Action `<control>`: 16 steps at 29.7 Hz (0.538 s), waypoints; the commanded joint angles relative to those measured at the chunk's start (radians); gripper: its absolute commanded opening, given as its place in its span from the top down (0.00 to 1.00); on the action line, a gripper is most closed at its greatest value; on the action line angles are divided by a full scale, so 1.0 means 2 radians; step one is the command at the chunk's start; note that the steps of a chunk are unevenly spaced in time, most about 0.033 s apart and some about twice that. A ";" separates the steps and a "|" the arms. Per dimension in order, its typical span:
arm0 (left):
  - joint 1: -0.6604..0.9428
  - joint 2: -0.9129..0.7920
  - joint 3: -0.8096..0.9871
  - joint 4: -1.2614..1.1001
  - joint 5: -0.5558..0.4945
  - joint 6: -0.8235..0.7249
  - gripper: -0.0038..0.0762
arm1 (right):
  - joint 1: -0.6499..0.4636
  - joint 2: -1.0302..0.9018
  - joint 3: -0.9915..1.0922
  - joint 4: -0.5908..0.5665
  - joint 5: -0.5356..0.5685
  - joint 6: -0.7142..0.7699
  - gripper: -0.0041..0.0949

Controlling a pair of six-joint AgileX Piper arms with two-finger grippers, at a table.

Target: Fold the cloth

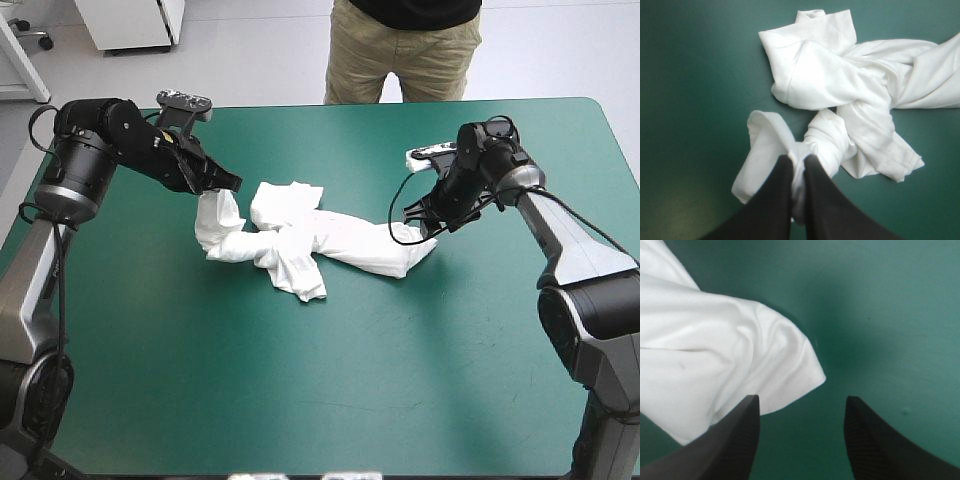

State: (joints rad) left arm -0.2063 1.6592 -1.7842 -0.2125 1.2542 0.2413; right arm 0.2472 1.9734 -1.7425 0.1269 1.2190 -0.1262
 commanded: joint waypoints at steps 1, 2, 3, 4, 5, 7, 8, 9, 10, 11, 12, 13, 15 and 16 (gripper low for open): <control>-0.001 -0.022 -0.014 -0.012 0.017 -0.003 0.96 | 0.000 -0.010 -0.012 0.008 -0.012 -0.008 0.47; -0.001 -0.022 -0.014 -0.012 0.017 -0.003 0.96 | 0.000 -0.005 -0.012 0.006 -0.014 -0.008 0.47; -0.001 -0.022 -0.014 -0.012 0.017 -0.003 0.96 | 0.000 -0.002 -0.012 0.006 -0.017 -0.008 0.47; -0.001 -0.022 -0.014 -0.012 0.017 -0.003 0.96 | 0.000 0.004 -0.012 0.007 -0.020 -0.008 0.47; -0.001 -0.022 -0.014 -0.012 0.017 -0.003 0.96 | 0.000 0.007 -0.012 0.010 -0.021 -0.008 0.47; -0.001 -0.022 -0.014 -0.012 0.017 -0.003 0.96 | 0.000 0.019 -0.011 0.016 -0.020 -0.008 0.47; -0.001 -0.022 -0.014 -0.012 0.017 -0.003 0.96 | 0.000 0.024 -0.010 0.020 -0.020 -0.008 0.47; -0.001 -0.022 -0.014 -0.012 0.017 -0.003 0.96 | 0.000 0.031 -0.008 0.025 -0.020 -0.007 0.47; -0.001 -0.022 -0.014 -0.012 0.017 -0.003 0.96 | 0.000 0.035 -0.008 0.029 -0.020 -0.007 0.47; -0.001 -0.022 -0.014 -0.012 0.017 -0.003 0.96 | 0.001 0.041 -0.008 0.034 -0.018 -0.007 0.47; -0.001 -0.022 -0.014 -0.012 0.017 -0.003 0.96 | 0.002 0.045 -0.008 0.038 -0.016 -0.007 0.47; -0.001 -0.022 -0.014 -0.012 0.017 -0.003 0.96 | 0.005 0.048 -0.008 0.038 -0.015 -0.007 0.47; -0.001 -0.022 -0.014 -0.011 0.017 -0.003 0.96 | 0.012 0.049 -0.008 0.037 -0.006 -0.015 0.56; -0.001 -0.022 -0.014 -0.010 0.016 -0.003 0.96 | 0.018 0.049 -0.008 0.034 -0.002 -0.018 0.64</control>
State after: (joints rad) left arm -0.2063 1.6592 -1.7842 -0.2125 1.2542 0.2413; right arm 0.2553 2.0922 -1.7474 0.1495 1.1934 -0.1397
